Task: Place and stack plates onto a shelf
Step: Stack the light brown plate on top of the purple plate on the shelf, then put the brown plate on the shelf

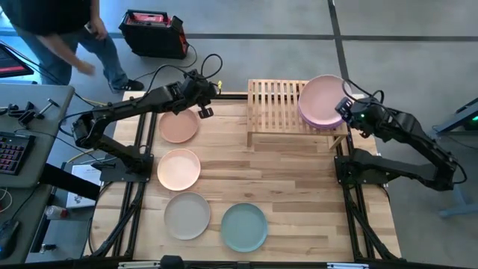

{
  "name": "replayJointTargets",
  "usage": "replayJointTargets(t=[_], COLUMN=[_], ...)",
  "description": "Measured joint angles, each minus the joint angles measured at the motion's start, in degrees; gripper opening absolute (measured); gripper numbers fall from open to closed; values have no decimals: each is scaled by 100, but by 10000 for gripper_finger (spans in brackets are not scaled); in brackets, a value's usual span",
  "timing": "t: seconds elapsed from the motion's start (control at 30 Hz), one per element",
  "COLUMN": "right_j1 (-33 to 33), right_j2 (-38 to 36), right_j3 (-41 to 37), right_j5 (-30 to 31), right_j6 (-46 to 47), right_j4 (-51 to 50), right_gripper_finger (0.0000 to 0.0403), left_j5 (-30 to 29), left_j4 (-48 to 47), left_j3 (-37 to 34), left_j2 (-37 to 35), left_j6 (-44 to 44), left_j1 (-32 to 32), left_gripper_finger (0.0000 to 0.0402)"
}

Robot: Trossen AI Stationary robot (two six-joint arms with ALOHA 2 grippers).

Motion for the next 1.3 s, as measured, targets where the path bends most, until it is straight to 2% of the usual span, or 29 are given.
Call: replayJointTargets(t=[0.2,0.53,0.7,1.07,1.3], right_j1=[-2,-2,0,-2,0], right_j2=[51,53,16,-43,-39], right_j3=[0,0,121,863,922], right_j5=[-3,117,-40,-213,-317], right_j6=[-12,-127,-170,-428,-499], right_j4=[2,0,-1,-509,-584], right_gripper_finger=[11,94,119,123,123], left_j5=[-1,-2,-2,-2,-2], left_j4=[-104,-166,-168,-157,-153], left_j3=[0,0,0,0,0], left_j2=[2,2,2,2,2], left_j6=[-26,-195,-195,-197,-192], left_j1=[-2,-2,-2,-2,-2], left_gripper_finger=[115,115,115,115,115])
